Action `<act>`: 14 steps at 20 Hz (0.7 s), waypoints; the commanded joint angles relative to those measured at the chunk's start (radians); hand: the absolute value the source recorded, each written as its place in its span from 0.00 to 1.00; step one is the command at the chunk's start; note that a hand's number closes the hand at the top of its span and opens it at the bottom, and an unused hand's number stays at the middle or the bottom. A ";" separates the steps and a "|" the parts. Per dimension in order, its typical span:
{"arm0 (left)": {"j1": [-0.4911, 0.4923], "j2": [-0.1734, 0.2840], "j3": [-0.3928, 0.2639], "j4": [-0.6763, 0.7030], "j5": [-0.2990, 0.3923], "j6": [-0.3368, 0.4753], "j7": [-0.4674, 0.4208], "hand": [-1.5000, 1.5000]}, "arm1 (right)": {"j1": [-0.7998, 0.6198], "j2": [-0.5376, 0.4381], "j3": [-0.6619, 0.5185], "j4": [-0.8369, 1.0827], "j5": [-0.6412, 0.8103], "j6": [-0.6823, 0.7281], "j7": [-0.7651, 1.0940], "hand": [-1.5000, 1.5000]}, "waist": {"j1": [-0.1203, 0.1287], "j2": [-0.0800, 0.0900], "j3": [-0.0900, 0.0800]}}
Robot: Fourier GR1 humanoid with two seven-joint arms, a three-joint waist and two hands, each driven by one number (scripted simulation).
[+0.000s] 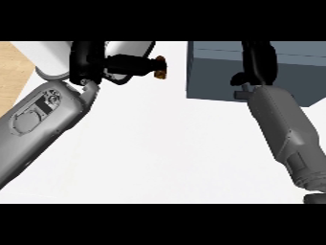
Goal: Pick up the can, place it into the drawer and close the drawer
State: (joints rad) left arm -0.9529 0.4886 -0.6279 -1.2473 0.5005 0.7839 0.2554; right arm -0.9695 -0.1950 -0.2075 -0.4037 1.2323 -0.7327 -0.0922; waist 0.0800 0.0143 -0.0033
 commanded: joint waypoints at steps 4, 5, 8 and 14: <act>0.060 0.018 0.014 -0.057 -0.012 -0.019 -0.004 0.00 | -0.134 -0.021 -0.043 0.122 -0.016 0.003 0.005 0.00 | 0.016 0.017 0.006; 0.086 0.044 0.014 -0.085 -0.015 -0.023 -0.008 0.00 | -0.158 -0.045 -0.054 0.117 -0.030 0.029 -0.008 0.00 | 0.025 0.014 0.006; 0.062 0.043 0.020 -0.094 -0.025 -0.015 0.020 0.00 | -0.144 -0.031 -0.059 0.143 -0.031 -0.010 -0.034 0.00 | 0.019 0.017 0.007; 0.148 0.043 0.026 -0.120 -0.029 -0.021 -0.032 0.00 | -0.179 0.027 -0.153 0.106 -0.164 0.035 -0.167 0.00 | 0.015 0.014 0.008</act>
State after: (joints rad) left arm -0.8375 0.5290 -0.6082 -1.3529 0.4741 0.7613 0.2338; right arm -1.0782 -0.2185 -0.2811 -0.2634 1.1770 -0.6991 -0.1845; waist 0.0767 0.0247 0.0017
